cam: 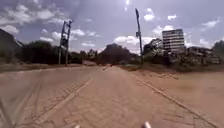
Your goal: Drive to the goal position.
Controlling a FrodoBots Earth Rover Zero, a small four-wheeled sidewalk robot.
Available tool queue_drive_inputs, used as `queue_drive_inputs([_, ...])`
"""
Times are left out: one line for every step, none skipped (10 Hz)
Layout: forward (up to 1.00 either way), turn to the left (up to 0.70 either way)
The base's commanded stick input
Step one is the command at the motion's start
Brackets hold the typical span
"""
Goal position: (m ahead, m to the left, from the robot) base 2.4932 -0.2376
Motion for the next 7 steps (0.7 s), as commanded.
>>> queue_drive_inputs([0.5,0.0])
queue_drive_inputs([0.5,-0.01])
queue_drive_inputs([0.5,-0.12])
queue_drive_inputs([0.5,-0.24])
queue_drive_inputs([0.5,-0.35])
queue_drive_inputs([0.5,-0.46])
queue_drive_inputs([0.5,-0.5])
